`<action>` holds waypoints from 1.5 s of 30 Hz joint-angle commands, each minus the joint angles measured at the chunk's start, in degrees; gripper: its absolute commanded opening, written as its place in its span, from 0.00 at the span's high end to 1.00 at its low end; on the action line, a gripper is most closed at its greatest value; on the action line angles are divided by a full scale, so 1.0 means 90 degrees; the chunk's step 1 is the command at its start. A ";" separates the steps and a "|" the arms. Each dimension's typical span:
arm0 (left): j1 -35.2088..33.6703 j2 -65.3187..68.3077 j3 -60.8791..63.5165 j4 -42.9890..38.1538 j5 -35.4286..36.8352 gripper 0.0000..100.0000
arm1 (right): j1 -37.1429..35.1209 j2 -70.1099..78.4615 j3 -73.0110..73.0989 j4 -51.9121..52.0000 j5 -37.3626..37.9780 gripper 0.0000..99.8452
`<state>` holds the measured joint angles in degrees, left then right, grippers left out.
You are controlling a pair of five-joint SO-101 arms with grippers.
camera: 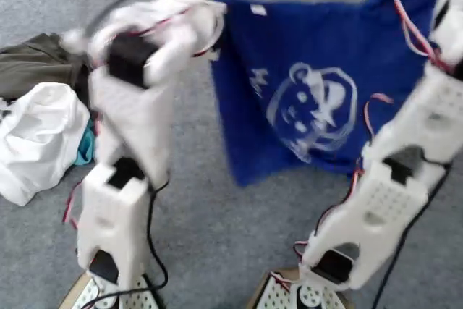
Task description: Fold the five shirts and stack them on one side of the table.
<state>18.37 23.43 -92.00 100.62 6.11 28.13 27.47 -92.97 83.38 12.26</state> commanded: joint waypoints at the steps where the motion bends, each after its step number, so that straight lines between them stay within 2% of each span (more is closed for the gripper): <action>1: -0.0357 -0.1573 0.0073 0.0029 -0.0283 0.97 | -0.0098 -0.1646 -0.0278 -0.0352 0.0068 0.99; 3: -0.0513 -0.2335 0.0601 0.0029 -0.0518 0.97 | -0.0098 -0.2242 -0.0269 -0.0371 0.0234 0.99; 9: -0.0855 -0.4708 0.2672 0.0029 -0.0547 0.97 | -0.0332 -0.3424 -0.0269 -0.0234 0.0996 0.99; 16: -0.0845 -0.6906 0.5514 0.0029 -0.0547 0.97 | -0.1133 -0.3961 -0.0269 0.1416 0.2051 0.99; 20: -0.0835 -0.7736 0.7067 -0.0029 -0.0654 0.97 | -0.1192 -0.3814 -0.0142 0.1856 0.2120 0.99; 24: -0.0845 -0.8156 0.8396 -0.0840 -0.0733 0.97 | -0.1192 -0.3531 0.0083 0.1661 0.2071 0.99; 29: -0.1245 -0.8606 0.8425 -0.1553 -0.0723 0.97 | -0.1182 -0.3697 -0.0220 0.1201 0.2100 0.99; 32: -0.1314 -0.8625 0.8151 -0.1602 -0.0703 0.97 | -0.1172 -0.4137 -0.0298 0.1035 0.2120 0.99; 38: -0.1314 -0.8674 0.7282 -0.0713 -0.0723 0.97 | -0.1162 -0.5172 -0.0259 0.0303 0.2178 0.99; 41: -0.1314 -0.8684 0.6803 -0.0234 -0.0703 0.97 | -0.1162 -0.5465 -0.0259 0.0205 0.2608 0.99; 45: -0.1314 -0.8703 0.6471 0.0020 -0.0684 0.97 | -0.1162 -0.5661 -0.0230 0.0225 0.2716 0.99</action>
<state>6.95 -54.81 -31.16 99.91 0.13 18.02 -23.25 -95.69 86.37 35.91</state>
